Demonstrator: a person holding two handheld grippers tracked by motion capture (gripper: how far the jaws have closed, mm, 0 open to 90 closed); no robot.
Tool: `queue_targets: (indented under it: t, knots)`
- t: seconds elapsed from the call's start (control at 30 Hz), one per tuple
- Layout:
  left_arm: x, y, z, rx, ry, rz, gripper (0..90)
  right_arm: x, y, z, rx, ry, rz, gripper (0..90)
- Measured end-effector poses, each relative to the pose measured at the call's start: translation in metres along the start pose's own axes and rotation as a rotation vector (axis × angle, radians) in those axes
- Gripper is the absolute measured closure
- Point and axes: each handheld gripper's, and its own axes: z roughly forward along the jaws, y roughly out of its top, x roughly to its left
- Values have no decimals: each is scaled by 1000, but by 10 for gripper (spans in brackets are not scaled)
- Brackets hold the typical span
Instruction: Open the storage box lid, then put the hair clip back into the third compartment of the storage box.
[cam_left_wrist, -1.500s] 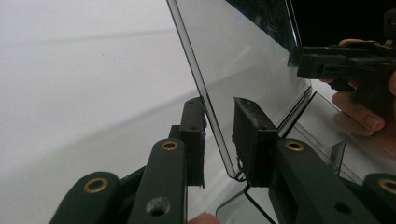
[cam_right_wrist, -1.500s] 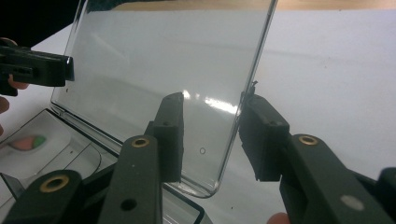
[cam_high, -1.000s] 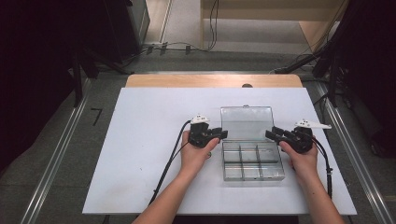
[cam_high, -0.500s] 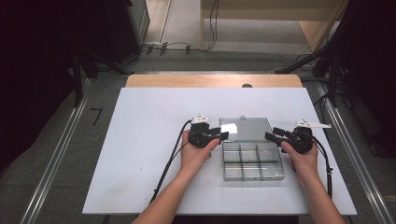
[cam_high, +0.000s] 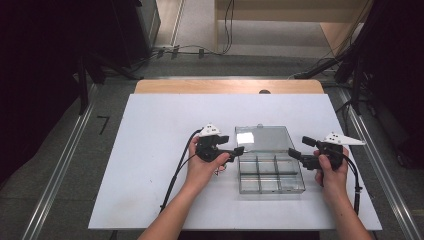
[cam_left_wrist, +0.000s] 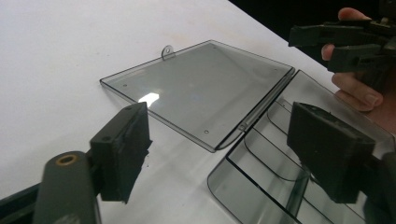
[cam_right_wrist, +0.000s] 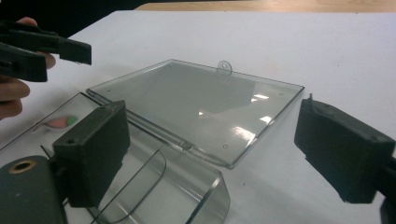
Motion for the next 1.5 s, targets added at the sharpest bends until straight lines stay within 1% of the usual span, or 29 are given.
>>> queue_targets:
  t: [0.1,0.17,0.23,0.27,0.3,0.37,0.43,0.53,0.6,0.73,0.87,0.97,1.03,1.07,1.1,1.13,1.17,1.23,1.3,1.33,1.4,1.47,1.5]
  knots:
    - [-2,-1,-4,5,-10,22,138,0,-1,-7,-15,-11,-13,91]
    - [-3,-3,-7,9,-18,30,93,1,-3,-11,-24,-13,-16,88]
    - [-3,-4,-10,8,-28,36,60,2,-5,-15,-32,-4,-22,76]
    - [-3,-5,-11,7,-32,40,39,3,-5,-18,-34,-10,-28,56]
    - [-4,-6,-14,4,-34,44,11,4,-6,-20,-33,-11,-41,3]
    - [-4,-7,-17,2,-45,47,10,7,-8,-24,-42,-8,-54,0]
    - [-4,-10,-21,1,-48,47,0,10,-9,-28,-53,-18,-75,0]
    - [-4,-15,-25,7,-42,48,0,14,-10,-34,-72,-30,-89,0]
    - [-4,-17,-27,10,-32,59,0,16,-11,-37,-73,-34,-97,0]
    - [-5,-20,-31,14,-37,69,0,20,-14,-41,-65,-29,-100,0]
    - [-6,-22,-36,15,-33,76,0,20,-18,-48,-64,-41,-101,0]
    - [-6,-25,-38,23,-28,77,0,23,-22,-55,-77,-68,-99,0]
    - [-5,-28,-40,29,-30,75,0,24,-23,-60,-83,-73,-99,0]
    - [-4,-30,-41,33,-27,73,0,24,-24,-62,-88,-72,-107,0]
    - [-4,-31,-42,34,-24,74,0,25,-25,-63,-86,-70,-105,0]
    - [-3,-33,-44,34,-16,73,17,26,-26,-64,-83,-71,-105,0]
    - [-2,-35,-45,35,-11,71,59,27,-28,-66,-80,-74,-106,0]
    - [0,-37,-47,43,4,64,104,28,-32,-68,-68,-73,-110,0]
    - [1,-40,-50,48,-6,60,125,31,-36,-70,-59,-69,-106,0]
    - [1,-41,-50,50,4,55,128,32,-37,-71,-59,-63,-105,0]
    - [1,-44,-52,51,29,44,197,35,-40,-74,-50,-68,-111,0]
    - [2,-47,-54,73,67,40,248,36,-43,-77,-49,-64,-112,0]
    - [3,-49,-54,78,77,36,277,37,-44,-79,-47,-63,-109,0]
